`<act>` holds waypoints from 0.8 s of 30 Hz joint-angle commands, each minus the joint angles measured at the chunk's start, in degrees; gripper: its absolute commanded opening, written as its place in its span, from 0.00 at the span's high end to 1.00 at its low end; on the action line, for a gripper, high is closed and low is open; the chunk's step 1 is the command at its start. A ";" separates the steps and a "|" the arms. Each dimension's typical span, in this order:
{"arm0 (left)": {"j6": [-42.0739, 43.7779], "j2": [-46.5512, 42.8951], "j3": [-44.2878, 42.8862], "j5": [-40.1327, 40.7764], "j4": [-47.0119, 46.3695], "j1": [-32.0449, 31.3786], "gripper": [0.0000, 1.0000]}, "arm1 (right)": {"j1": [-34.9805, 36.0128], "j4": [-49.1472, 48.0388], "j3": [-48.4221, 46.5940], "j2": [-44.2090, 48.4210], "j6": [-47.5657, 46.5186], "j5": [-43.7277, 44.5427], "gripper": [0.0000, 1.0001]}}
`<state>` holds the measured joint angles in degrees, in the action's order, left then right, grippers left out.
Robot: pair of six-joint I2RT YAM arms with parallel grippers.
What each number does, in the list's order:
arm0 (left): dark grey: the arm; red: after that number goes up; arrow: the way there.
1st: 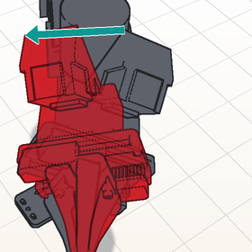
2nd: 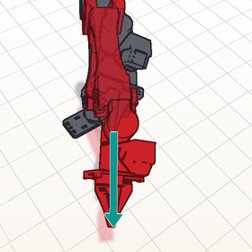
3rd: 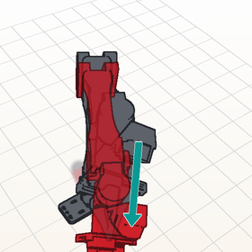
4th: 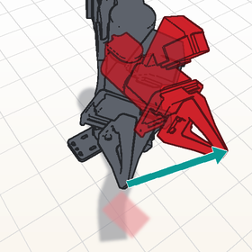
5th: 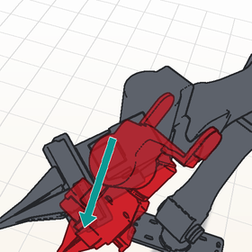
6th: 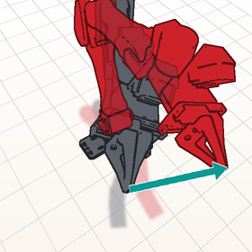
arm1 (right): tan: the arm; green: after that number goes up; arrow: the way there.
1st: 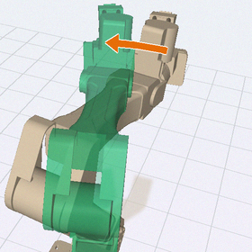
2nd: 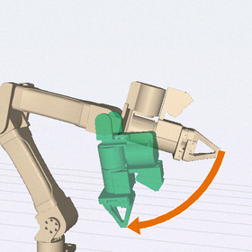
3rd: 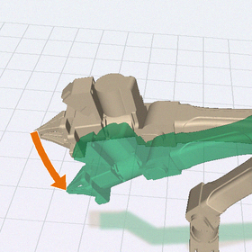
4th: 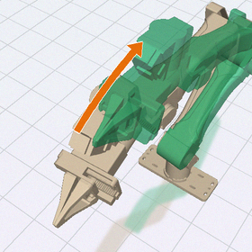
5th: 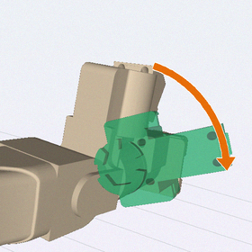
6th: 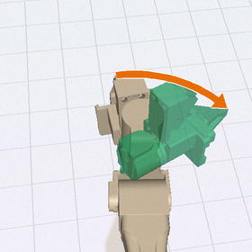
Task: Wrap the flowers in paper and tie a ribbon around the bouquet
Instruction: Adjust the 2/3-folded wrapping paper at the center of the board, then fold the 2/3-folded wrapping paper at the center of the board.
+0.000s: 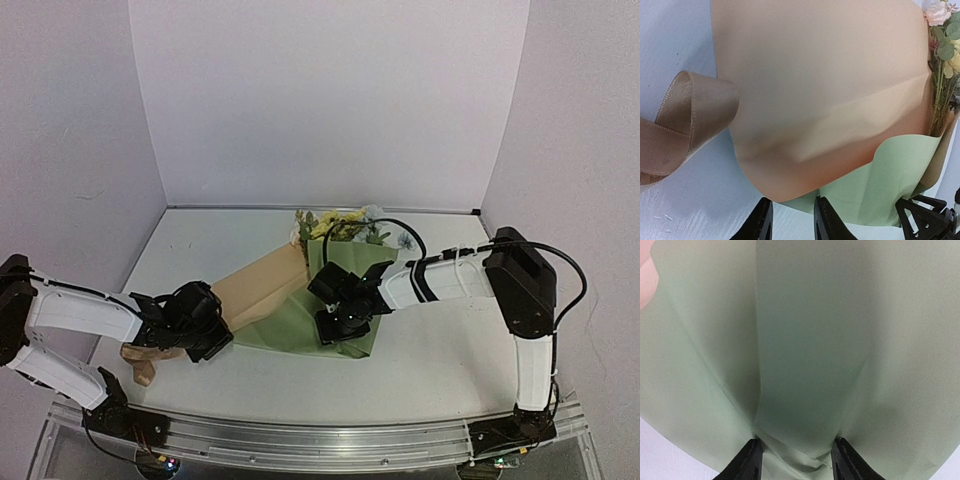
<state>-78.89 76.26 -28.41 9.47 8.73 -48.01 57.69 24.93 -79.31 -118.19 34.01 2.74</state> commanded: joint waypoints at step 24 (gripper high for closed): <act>-4.08 -0.07 1.51 3.75 -7.95 -1.31 1.00 | 0.22 1.96 -4.70 1.92 -2.89 2.37 0.47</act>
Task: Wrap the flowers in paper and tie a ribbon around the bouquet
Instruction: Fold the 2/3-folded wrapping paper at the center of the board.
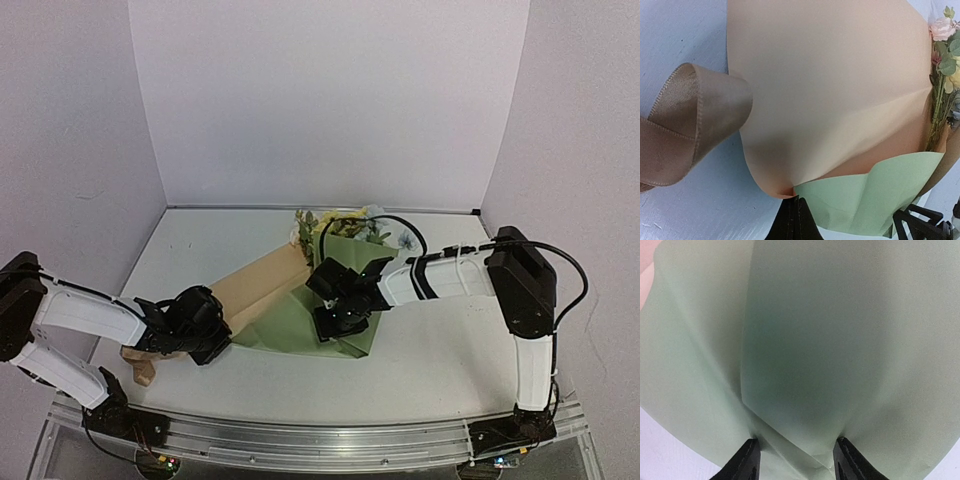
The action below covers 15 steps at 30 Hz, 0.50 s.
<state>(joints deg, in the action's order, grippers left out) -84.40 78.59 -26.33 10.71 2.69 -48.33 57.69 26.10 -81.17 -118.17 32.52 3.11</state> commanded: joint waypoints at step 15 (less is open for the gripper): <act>16.56 -9.04 -1.97 4.81 -6.73 -3.12 1.00 | -1.23 0.91 -8.07 -2.82 -2.48 1.13 0.51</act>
<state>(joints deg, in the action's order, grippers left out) -74.06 72.13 -26.61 14.41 0.75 -50.89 56.71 26.69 -86.13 -118.49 30.81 3.42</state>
